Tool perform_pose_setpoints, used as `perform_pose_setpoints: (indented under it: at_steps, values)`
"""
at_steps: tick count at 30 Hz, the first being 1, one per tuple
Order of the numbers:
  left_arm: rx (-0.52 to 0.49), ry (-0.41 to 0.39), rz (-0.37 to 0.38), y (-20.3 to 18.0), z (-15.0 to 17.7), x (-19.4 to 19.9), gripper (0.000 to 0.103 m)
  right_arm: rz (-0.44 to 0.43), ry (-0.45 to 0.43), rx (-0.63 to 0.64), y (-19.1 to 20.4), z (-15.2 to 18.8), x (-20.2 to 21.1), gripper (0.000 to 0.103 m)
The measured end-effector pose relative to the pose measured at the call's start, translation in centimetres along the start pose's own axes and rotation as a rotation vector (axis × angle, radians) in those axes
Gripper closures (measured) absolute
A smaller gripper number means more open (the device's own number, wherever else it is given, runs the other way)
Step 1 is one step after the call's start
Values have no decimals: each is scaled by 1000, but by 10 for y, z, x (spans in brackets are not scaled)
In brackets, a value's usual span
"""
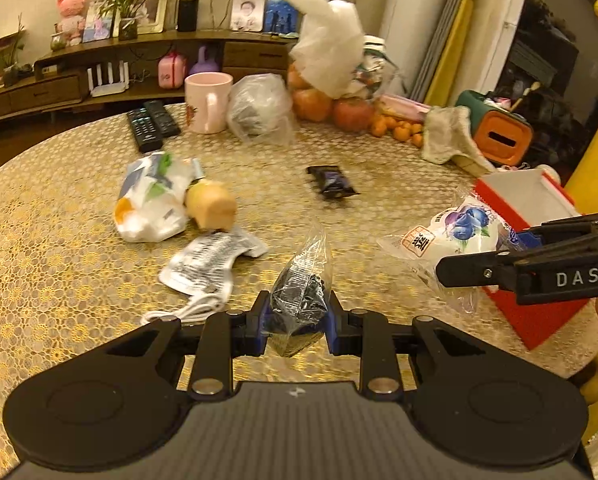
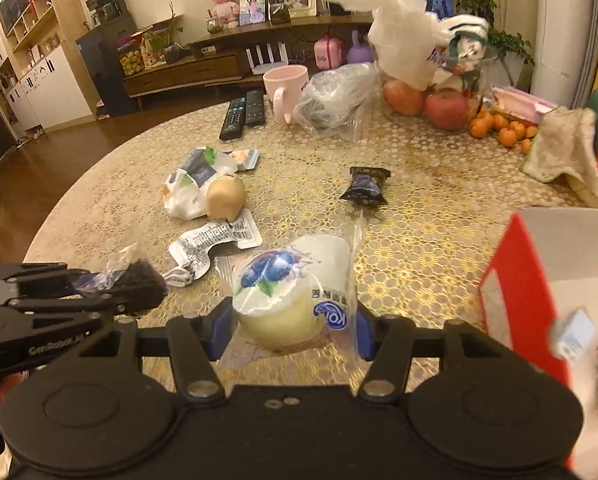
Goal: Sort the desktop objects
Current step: 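Carry the black bag and wrapped bun into the red shoebox with both tools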
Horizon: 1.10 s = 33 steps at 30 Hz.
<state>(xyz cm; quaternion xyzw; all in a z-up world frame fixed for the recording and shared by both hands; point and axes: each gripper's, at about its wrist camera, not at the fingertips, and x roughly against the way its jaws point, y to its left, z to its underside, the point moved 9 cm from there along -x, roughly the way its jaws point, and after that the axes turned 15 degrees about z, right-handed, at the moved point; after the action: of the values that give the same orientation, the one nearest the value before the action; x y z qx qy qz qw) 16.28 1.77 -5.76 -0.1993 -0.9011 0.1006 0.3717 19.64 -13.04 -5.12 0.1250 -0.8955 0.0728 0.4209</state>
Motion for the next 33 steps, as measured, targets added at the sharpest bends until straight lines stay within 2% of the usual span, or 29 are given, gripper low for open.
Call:
perform_pose_setpoints:
  at_steps: [13, 33]
  values:
    - [-96, -3, 84, -84, -15, -3, 78, 66, -84, -35, -61, 10, 60, 46]
    - [-262, 58, 187, -200, -41, -68, 78, 185, -111, -164, -185, 27, 68, 46]
